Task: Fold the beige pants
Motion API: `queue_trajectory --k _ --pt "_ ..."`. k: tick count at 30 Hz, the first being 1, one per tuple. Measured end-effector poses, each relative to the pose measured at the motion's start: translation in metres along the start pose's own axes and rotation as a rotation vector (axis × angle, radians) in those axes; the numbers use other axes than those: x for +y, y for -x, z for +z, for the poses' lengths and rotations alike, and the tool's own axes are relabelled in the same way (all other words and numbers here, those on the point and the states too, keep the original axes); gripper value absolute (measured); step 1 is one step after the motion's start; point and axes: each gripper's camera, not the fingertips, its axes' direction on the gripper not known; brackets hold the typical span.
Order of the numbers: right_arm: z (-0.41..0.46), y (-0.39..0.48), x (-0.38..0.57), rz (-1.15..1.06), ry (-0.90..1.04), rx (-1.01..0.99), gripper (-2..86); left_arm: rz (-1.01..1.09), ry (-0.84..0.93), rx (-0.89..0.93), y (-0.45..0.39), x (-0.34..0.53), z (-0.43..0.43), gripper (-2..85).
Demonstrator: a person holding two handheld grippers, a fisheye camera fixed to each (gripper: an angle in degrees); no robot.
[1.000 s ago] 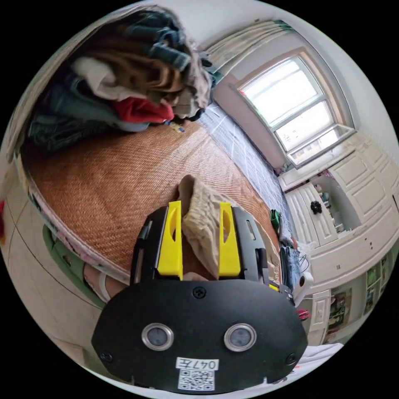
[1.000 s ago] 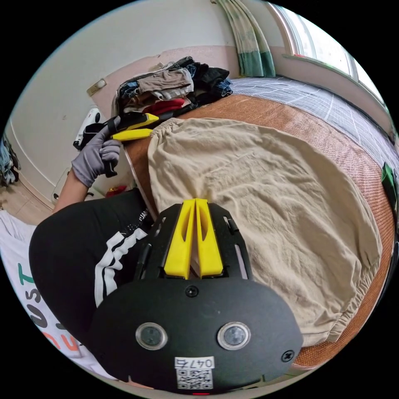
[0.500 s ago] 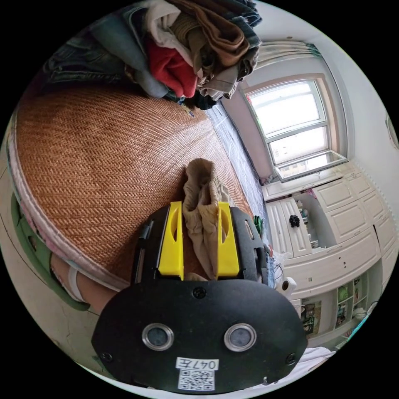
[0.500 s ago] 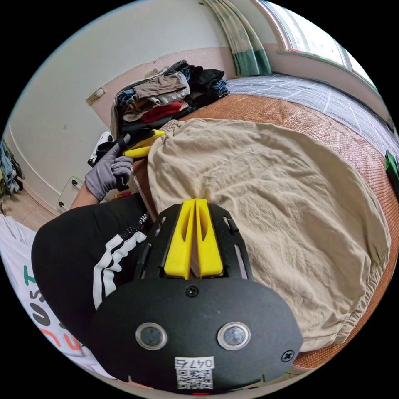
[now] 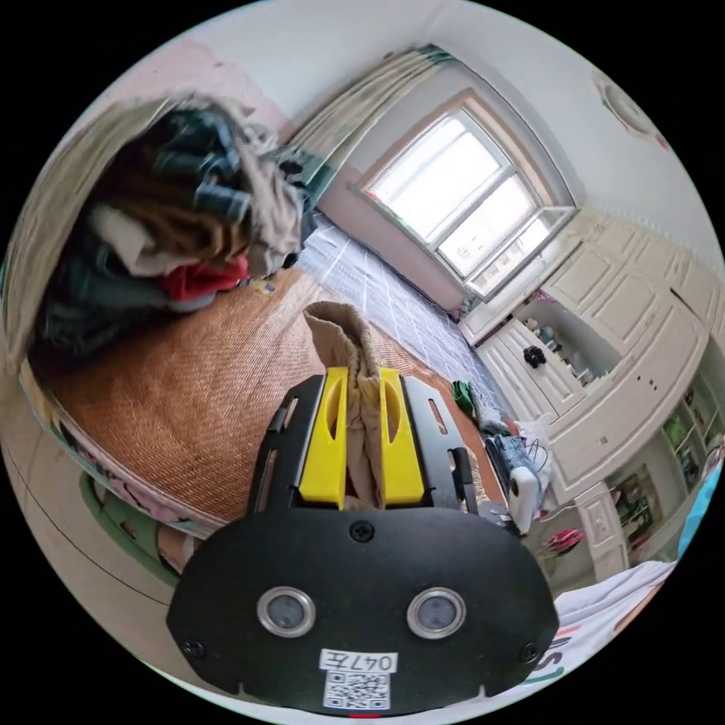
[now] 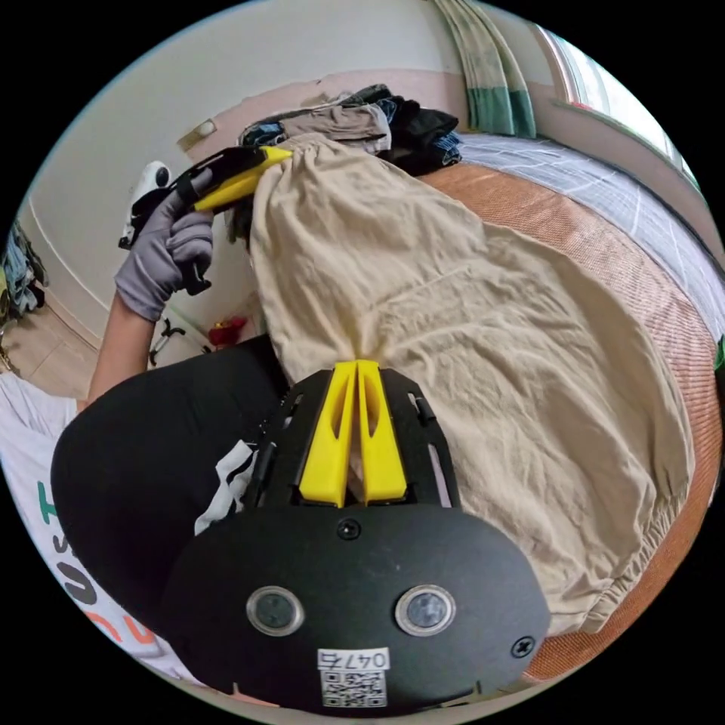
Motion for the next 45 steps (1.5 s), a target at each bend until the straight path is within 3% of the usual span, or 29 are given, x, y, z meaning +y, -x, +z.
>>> queue_trajectory --k 6,11,14,16,20,24,31,37,43,45 --pt "-0.033 -0.003 0.026 0.009 -0.088 0.004 -0.7 0.328 0.093 0.025 -0.286 -0.084 0.091 6.5" --pt "-0.130 -0.059 0.114 0.300 -0.312 0.186 -0.9 0.549 0.337 0.096 -0.518 -0.072 0.297 6.6" --pt "-0.165 -0.085 0.168 0.456 -0.349 0.272 -0.7 0.585 0.577 0.114 -0.582 -0.032 0.444 7.2" --pt "-0.176 -0.093 0.194 0.513 -0.355 0.278 0.3 0.546 0.730 0.151 -0.597 -0.036 0.500 8.7" --pt "-0.188 -0.094 0.223 0.553 -0.381 0.291 5.1 0.430 0.482 0.253 -0.594 -0.109 0.462 12.8" --pt "-0.189 -0.088 0.213 0.465 -0.372 0.247 6.3 0.420 0.362 0.130 -0.564 -0.158 0.428 11.3" --pt "-0.143 -0.108 0.169 0.393 -0.185 0.239 6.4 0.447 0.574 0.002 -0.527 -0.169 0.480 8.3" --pt "-0.197 -0.082 0.164 0.259 -0.299 0.295 0.4 0.553 0.734 0.023 -0.563 -0.147 0.561 7.7" --pt "-0.166 -0.114 0.177 0.299 0.011 0.278 3.8 0.607 0.876 -0.061 -0.577 -0.129 0.649 7.8" --pt "-0.180 -0.114 0.186 0.312 -0.055 0.304 6.7 0.613 0.859 -0.061 -0.582 -0.137 0.647 7.8"
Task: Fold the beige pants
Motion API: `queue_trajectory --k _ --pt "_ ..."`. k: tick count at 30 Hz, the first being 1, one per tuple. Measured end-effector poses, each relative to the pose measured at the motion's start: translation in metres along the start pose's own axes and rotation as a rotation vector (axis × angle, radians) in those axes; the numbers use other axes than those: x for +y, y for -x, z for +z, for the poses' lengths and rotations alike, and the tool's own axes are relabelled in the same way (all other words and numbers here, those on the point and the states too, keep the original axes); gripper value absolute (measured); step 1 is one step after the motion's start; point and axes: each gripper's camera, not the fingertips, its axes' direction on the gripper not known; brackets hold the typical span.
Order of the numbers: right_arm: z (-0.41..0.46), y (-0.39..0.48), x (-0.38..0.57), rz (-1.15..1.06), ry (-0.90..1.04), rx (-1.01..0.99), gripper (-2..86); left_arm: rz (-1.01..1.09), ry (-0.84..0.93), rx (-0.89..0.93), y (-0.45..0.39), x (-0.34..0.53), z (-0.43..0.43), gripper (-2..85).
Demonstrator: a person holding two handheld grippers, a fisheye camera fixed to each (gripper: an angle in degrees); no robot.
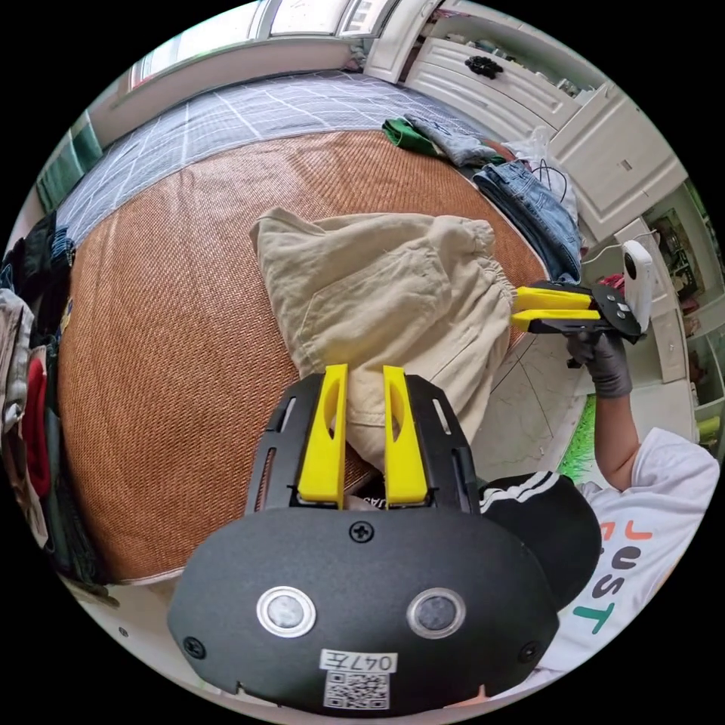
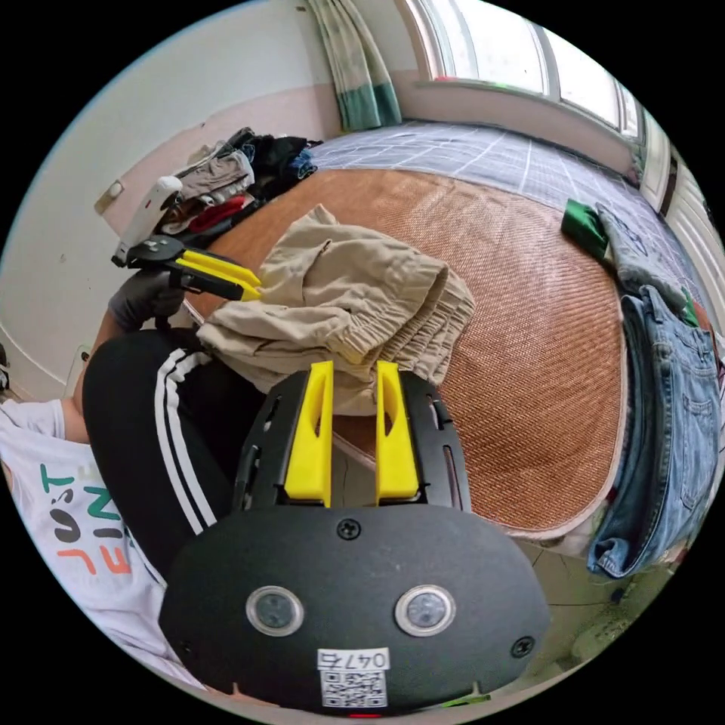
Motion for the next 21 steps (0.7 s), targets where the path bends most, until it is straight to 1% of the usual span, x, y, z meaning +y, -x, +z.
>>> queue_trajectory --k 2,5,7,10,12,13,15,16,17,21 --pt "-0.027 -0.015 0.006 0.089 -0.175 0.041 11.7 0.004 0.008 0.006 0.001 -0.007 -0.009 7.8" --pt "-0.029 -0.033 -0.007 0.133 -0.253 0.043 16.9 0.046 -0.022 -0.040 -0.015 -0.019 -0.040 8.1" --pt "-0.017 -0.044 -0.021 0.127 -0.248 0.053 19.5 0.066 -0.071 -0.046 -0.026 -0.027 -0.067 8.2" --pt "0.015 -0.070 -0.046 0.101 -0.163 0.068 23.1 0.068 -0.102 -0.090 -0.033 -0.040 -0.094 8.3" --pt "0.035 -0.090 -0.055 0.096 -0.097 0.028 24.3 0.042 -0.110 -0.147 -0.030 -0.041 -0.099 8.2" --pt "0.045 -0.101 -0.058 0.104 -0.068 -0.032 24.5 0.015 -0.130 -0.186 -0.027 -0.036 -0.101 8.1" --pt "0.044 -0.105 -0.056 0.092 -0.095 -0.050 23.2 -0.016 -0.150 -0.215 -0.021 -0.025 -0.102 7.9" --pt "0.043 -0.100 -0.056 0.043 -0.081 -0.125 19.8 -0.032 -0.149 -0.222 -0.014 -0.017 -0.104 7.8" --pt "0.046 -0.095 -0.056 0.024 -0.068 -0.186 14.3 -0.058 -0.160 -0.226 -0.004 -0.010 -0.110 7.8" --pt "0.045 -0.080 -0.053 -0.009 -0.062 -0.230 9.4 -0.143 -0.255 -0.174 0.029 0.014 -0.146 7.7"
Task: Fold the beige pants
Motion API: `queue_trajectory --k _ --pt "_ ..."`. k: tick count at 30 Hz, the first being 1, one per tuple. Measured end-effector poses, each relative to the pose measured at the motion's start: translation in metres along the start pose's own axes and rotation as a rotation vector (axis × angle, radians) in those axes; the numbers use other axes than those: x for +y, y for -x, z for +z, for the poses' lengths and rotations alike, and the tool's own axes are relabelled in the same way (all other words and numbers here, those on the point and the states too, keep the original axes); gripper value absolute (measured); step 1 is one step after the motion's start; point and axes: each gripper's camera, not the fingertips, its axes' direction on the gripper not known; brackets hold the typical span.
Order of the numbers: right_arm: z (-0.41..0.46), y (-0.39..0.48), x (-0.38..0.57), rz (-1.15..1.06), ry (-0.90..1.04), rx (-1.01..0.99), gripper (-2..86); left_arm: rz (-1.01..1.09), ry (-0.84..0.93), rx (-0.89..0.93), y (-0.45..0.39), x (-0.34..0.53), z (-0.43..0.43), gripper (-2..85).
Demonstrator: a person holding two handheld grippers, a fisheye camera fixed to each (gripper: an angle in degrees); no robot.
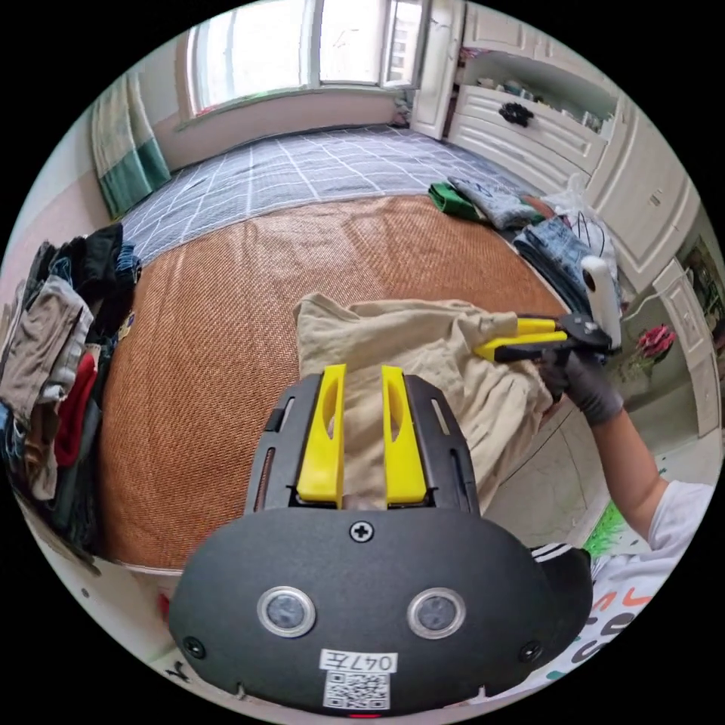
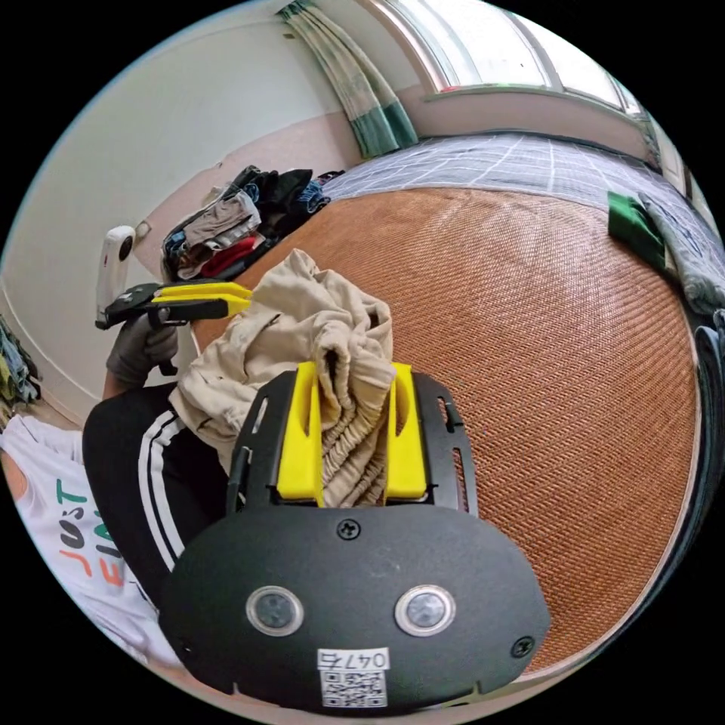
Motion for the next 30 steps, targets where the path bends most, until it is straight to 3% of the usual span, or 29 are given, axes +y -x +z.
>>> queue_trajectory --k 4,8,11,14,18,21,26,28,30 --pt "-0.035 0.023 -0.005 -0.070 -0.020 0.048 6.4 -0.091 -0.126 -0.056 0.044 0.037 -0.047 7.0" --pt "-0.129 0.045 -0.011 -0.102 -0.198 0.123 5.5 -0.171 -0.186 0.007 0.087 0.069 -0.070 6.5" --pt "-0.194 0.059 -0.027 -0.145 -0.248 0.295 5.1 -0.149 -0.161 0.051 0.094 0.073 -0.068 6.5" --pt "-0.226 0.060 -0.063 -0.204 -0.181 0.466 4.9 -0.076 -0.092 0.073 0.083 0.073 -0.058 6.5" --pt "-0.252 0.027 -0.125 -0.163 -0.152 0.530 4.9 -0.007 -0.046 0.028 0.066 0.084 -0.057 6.6" --pt "-0.292 -0.014 -0.162 -0.026 -0.306 0.605 4.9 -0.010 -0.061 -0.014 0.064 0.099 -0.067 6.5" --pt "-0.339 -0.117 -0.152 0.402 -0.600 0.685 6.1 -0.062 -0.046 -0.023 0.083 0.128 -0.073 6.0" --pt "-0.333 -0.155 -0.132 0.578 -0.618 0.730 7.8 -0.073 -0.035 -0.022 0.087 0.138 -0.074 5.8" --pt "-0.313 -0.196 -0.113 0.739 -0.472 0.797 11.4 -0.079 -0.035 -0.017 0.088 0.148 -0.077 5.8"
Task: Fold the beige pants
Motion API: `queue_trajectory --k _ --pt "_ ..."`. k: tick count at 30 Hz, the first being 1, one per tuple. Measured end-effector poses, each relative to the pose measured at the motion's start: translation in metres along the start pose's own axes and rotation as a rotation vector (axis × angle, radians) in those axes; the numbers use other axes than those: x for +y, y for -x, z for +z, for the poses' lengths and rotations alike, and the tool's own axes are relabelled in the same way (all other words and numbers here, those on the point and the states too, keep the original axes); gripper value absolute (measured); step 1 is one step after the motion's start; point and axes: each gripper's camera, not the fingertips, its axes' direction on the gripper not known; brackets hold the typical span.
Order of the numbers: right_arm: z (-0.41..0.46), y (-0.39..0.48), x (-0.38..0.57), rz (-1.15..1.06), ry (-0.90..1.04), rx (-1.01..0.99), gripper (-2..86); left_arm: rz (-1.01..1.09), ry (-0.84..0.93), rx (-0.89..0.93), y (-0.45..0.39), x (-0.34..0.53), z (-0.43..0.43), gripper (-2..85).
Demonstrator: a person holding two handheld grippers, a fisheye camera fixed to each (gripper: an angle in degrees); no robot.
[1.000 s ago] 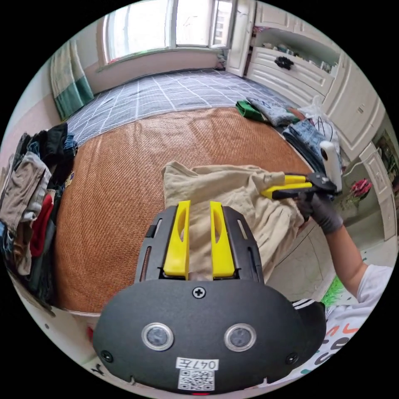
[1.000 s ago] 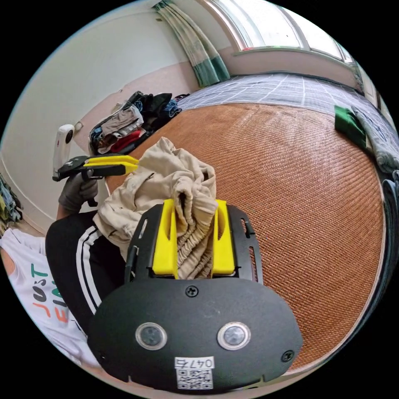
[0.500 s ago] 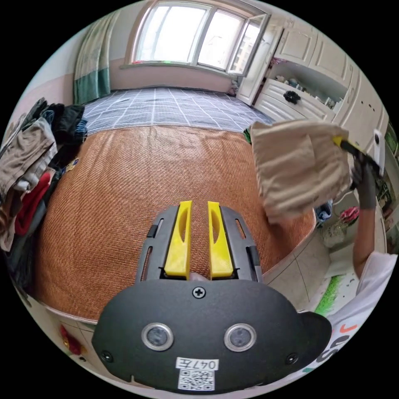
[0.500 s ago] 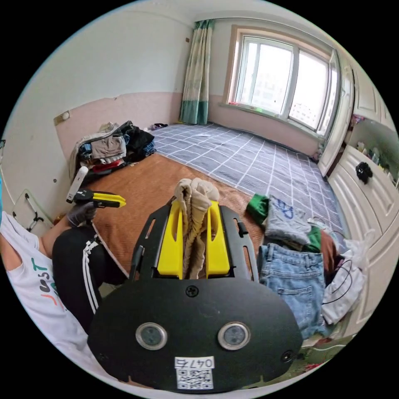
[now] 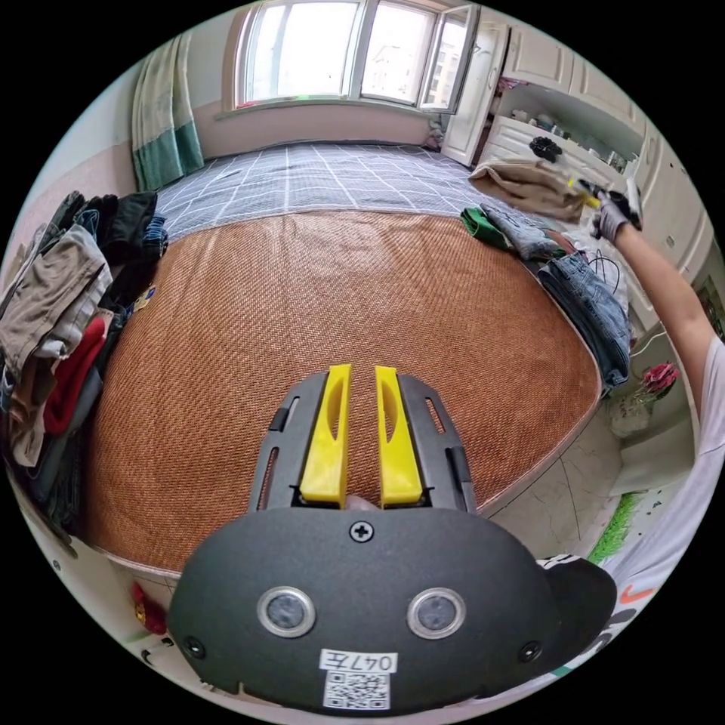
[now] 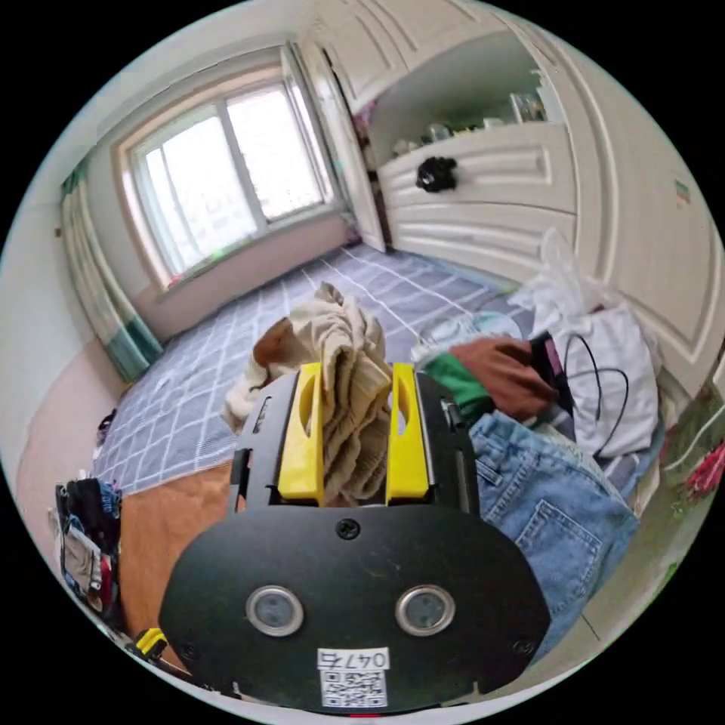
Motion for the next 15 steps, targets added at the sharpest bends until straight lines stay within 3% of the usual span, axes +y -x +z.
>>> queue_trajectory --k 2,6,11,15 --pt "0.033 -0.031 0.026 0.088 0.113 0.044 13.7 -0.006 -0.001 0.004 0.002 0.015 -0.003 5.7" --pt "0.028 -0.039 0.050 0.131 0.044 -0.095 12.0 0.002 0.005 -0.002 0.003 0.041 -0.006 5.6" --pt "-0.041 0.057 0.075 -0.297 -0.049 -0.299 6.5 -0.020 -0.023 -0.030 0.017 0.093 -0.021 4.5" --pt "-0.089 0.136 0.150 -0.614 0.003 -0.476 2.5 -0.084 -0.060 -0.055 0.042 0.139 -0.035 0.6"
